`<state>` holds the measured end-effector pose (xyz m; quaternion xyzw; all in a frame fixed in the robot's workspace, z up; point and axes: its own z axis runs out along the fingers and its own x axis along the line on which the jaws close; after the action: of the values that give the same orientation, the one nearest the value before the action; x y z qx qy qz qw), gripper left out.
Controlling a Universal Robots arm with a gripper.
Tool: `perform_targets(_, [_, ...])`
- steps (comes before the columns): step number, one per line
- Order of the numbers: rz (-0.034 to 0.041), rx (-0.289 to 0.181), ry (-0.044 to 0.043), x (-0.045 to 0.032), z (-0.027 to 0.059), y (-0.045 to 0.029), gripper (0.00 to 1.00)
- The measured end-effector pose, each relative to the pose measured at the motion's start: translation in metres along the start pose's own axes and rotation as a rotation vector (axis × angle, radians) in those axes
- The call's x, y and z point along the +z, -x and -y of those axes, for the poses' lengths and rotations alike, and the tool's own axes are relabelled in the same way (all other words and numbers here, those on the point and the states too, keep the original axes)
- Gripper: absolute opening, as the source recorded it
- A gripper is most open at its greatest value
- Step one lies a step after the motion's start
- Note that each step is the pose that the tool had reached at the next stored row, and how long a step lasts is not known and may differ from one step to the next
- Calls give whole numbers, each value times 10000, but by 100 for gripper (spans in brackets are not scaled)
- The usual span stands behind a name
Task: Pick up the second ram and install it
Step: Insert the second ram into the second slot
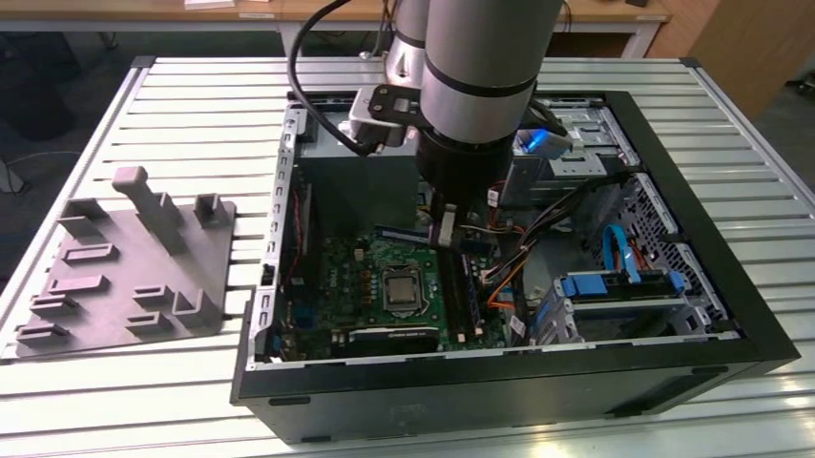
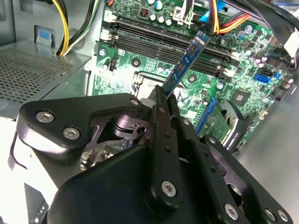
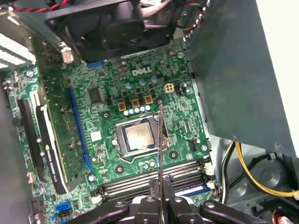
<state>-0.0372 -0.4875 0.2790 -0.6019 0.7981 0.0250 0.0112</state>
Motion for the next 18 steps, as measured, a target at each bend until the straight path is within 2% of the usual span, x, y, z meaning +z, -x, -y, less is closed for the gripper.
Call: perform_targets(18, [35,1471,-71,5,0,-1,14])
